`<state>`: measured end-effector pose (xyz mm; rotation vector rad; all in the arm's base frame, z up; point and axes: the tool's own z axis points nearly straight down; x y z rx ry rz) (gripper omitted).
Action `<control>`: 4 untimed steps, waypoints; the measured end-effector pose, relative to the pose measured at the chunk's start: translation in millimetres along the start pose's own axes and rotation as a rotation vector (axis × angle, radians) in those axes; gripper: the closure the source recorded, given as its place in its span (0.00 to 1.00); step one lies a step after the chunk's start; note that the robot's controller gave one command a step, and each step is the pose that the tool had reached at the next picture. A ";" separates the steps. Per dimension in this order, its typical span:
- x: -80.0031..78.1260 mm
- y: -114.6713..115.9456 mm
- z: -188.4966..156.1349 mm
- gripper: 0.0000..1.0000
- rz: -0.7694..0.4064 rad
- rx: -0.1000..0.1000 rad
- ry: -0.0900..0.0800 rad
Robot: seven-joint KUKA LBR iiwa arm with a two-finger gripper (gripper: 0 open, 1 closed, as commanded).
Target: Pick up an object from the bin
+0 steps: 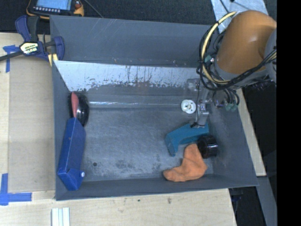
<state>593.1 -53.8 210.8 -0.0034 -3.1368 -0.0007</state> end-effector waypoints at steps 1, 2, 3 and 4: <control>-1.4 0.1 -5.2 0.00 -0.001 0.001 -0.009; 21.4 -17.5 45.5 0.00 0.000 0.001 -0.014; 2.9 -16.7 73.4 0.00 -0.010 0.001 -0.004; 26.4 -24.2 107.0 0.00 0.000 0.001 -0.013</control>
Offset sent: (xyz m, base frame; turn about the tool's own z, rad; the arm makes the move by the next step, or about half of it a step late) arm -0.0349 -0.0260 -0.0719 0.0026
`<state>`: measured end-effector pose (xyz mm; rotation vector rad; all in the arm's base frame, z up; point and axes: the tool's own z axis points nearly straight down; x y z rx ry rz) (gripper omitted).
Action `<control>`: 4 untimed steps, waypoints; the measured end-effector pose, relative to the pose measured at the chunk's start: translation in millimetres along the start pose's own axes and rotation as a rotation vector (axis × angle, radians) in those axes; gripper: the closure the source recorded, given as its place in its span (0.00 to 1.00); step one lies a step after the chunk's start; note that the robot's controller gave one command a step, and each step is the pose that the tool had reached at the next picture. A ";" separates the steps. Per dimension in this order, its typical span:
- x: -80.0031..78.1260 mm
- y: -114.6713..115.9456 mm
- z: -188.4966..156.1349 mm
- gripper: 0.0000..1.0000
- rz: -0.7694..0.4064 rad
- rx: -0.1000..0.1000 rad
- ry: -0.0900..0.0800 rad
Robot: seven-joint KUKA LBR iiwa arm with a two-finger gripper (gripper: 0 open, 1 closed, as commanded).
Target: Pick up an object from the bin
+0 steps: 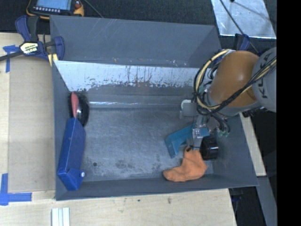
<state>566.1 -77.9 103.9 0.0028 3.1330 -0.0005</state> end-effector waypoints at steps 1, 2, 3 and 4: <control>-60.4 16.5 30.5 1.00 0.017 0.002 0.003; -60.4 16.5 30.5 1.00 0.016 0.002 0.003; -55.8 22.9 -24.7 1.00 0.003 -0.001 0.016; -57.2 21.1 -67.5 1.00 0.001 0.000 0.005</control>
Offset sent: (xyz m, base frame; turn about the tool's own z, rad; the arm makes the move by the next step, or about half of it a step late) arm 0.0000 0.0000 0.0000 0.0000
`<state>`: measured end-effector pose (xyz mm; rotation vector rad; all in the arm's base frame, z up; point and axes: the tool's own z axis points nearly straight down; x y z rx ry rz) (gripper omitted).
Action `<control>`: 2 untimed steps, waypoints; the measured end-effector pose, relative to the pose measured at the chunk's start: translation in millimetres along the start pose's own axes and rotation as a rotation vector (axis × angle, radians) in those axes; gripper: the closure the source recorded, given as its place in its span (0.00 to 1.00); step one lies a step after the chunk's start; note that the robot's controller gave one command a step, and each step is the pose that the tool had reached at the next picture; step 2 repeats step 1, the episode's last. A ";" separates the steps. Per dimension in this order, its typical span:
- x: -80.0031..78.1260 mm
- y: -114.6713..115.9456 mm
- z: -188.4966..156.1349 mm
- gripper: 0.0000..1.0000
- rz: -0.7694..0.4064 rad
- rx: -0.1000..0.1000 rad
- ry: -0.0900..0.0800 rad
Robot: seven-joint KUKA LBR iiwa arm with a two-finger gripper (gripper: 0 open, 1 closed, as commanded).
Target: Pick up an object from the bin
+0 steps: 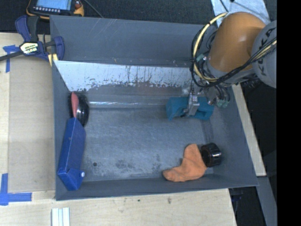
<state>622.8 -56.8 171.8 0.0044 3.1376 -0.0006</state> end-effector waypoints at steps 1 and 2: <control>6.4 -0.2 -52.6 1.00 -0.010 -0.001 0.012; 6.4 -0.2 -52.6 1.00 -0.010 -0.001 0.012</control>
Offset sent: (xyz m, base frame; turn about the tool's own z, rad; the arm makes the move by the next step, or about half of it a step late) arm -0.0053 0.0222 0.0763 -0.0124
